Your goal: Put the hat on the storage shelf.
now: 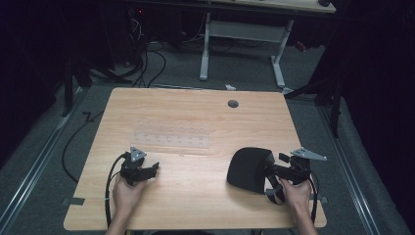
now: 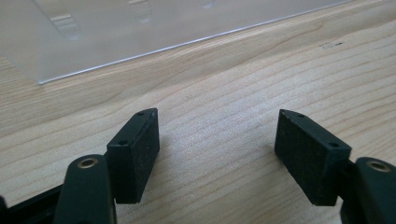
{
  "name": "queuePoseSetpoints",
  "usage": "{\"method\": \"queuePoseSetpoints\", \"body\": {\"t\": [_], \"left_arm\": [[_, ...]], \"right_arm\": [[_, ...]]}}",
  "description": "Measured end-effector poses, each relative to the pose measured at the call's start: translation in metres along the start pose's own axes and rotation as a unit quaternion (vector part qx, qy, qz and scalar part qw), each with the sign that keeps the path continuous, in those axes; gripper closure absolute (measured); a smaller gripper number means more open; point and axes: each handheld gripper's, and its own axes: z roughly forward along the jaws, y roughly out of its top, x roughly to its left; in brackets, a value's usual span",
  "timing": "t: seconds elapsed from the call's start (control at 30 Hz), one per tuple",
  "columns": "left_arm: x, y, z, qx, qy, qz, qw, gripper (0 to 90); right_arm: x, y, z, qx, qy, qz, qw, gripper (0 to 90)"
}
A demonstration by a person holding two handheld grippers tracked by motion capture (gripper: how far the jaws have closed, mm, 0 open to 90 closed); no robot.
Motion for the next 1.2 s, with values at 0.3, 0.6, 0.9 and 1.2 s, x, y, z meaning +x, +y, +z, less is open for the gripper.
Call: {"method": "queuePoseSetpoints", "body": {"t": [0.3, 0.6, 0.9, 1.2], "left_arm": [[0.000, 0.000, 0.000, 0.000, 0.001, 0.001, 1.0000, 31.1], [0.000, 0.000, 0.000, 0.000, 0.001, 0.001, 1.0000, 30.9], [0.000, 0.000, 0.000, 0.000, 0.001, 0.001, 1.0000, 30.8], [-0.001, 0.000, 0.000, -0.001, 0.006, 0.000, 1.0000, 29.9]], "right_arm": [[0.004, 0.008, 0.017, 0.021, 0.024, -0.003, 0.9995, 26.1], [0.002, 0.009, 0.031, 0.033, 0.038, 0.004, 0.9987, 28.2], [0.000, 0.011, 0.041, 0.063, 0.052, -0.007, 0.9966, 34.0], [0.000, 0.008, 0.047, 0.079, 0.062, -0.014, 0.9949, 44.6]]}}
